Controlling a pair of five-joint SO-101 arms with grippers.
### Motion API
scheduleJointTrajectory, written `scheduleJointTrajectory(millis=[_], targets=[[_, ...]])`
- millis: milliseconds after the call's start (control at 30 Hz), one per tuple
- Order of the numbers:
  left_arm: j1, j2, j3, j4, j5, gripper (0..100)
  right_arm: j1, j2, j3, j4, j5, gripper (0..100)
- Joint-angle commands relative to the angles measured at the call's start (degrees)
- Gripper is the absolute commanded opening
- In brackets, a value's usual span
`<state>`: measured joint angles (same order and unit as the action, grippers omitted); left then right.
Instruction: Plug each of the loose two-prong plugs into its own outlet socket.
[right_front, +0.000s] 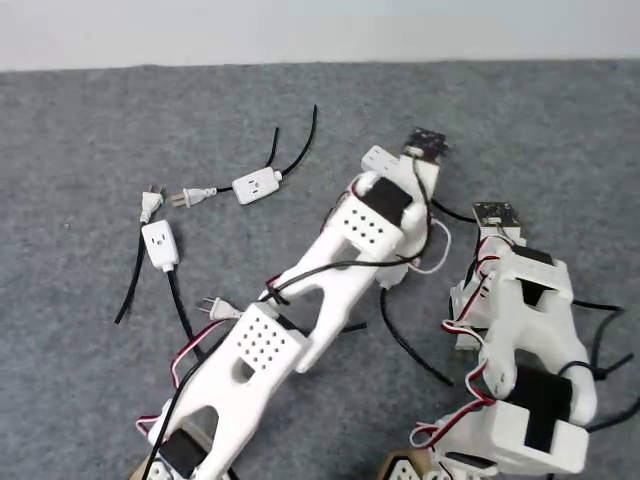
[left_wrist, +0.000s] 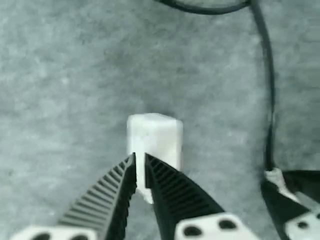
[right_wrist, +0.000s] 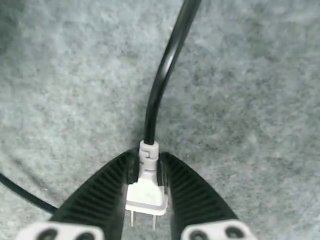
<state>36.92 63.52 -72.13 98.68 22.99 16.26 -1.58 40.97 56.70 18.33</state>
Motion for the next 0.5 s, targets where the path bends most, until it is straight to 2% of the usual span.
scheduleJointTrajectory(millis=[0,133,267,367,467], targets=[[0.2,-9.6,5.8,2.2,0.4,1,0.0,0.3,-3.2,-1.3,0.7,0.8],[0.5,-17.5,16.1,1.1,1.0,1,-0.1,0.3,-3.2,-1.3,0.7,0.8],[-0.8,-17.8,21.8,-4.8,4.1,1,-0.1,0.3,-3.2,-1.3,0.7,0.8],[-1.8,-15.5,23.1,-9.1,4.3,1,-0.1,0.3,-3.2,-1.3,0.7,0.8],[-1.7,-12.2,20.9,-10.1,4.3,1,-0.1,0.3,-3.2,-1.3,0.7,0.8]])
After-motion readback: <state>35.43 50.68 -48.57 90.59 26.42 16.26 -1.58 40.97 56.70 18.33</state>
